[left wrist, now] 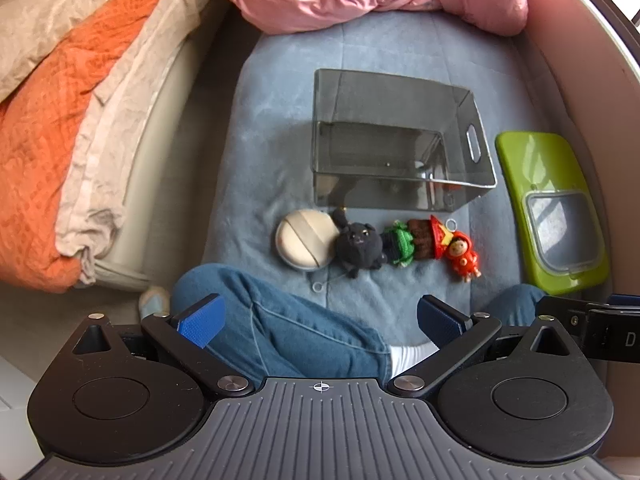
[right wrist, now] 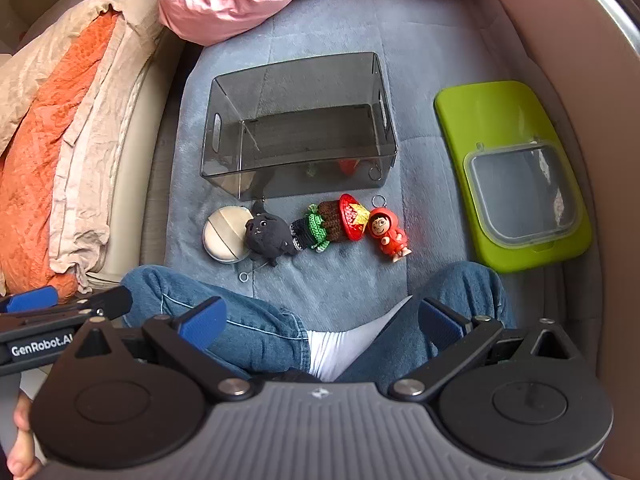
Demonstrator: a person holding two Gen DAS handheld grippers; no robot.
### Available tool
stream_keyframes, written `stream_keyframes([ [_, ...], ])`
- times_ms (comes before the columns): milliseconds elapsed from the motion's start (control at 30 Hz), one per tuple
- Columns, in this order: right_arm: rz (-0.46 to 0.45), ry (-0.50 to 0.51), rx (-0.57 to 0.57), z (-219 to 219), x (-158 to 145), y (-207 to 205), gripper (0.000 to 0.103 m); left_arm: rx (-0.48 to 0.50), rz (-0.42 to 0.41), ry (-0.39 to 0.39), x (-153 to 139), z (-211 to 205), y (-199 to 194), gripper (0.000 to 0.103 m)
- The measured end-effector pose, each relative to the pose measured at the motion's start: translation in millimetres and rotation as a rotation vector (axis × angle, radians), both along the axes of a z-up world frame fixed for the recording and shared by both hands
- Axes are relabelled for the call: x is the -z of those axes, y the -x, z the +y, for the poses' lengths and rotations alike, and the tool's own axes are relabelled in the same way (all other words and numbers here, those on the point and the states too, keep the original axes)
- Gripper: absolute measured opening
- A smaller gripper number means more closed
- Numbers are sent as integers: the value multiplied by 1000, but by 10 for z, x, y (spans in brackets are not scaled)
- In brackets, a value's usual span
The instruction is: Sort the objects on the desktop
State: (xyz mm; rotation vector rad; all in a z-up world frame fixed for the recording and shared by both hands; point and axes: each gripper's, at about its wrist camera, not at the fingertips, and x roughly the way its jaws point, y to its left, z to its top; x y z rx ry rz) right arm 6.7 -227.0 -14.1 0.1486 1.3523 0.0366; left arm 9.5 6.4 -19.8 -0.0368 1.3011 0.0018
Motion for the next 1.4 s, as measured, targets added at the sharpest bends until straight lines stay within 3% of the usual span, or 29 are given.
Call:
stream_keyframes([
  [1233,62,5,-3,-1,76,-102,103,8,34,-12,138,-43,-26,103],
  [1400,60,-1,-8,-4,137,-121,103,38,34,8,333,-66,-96,103],
])
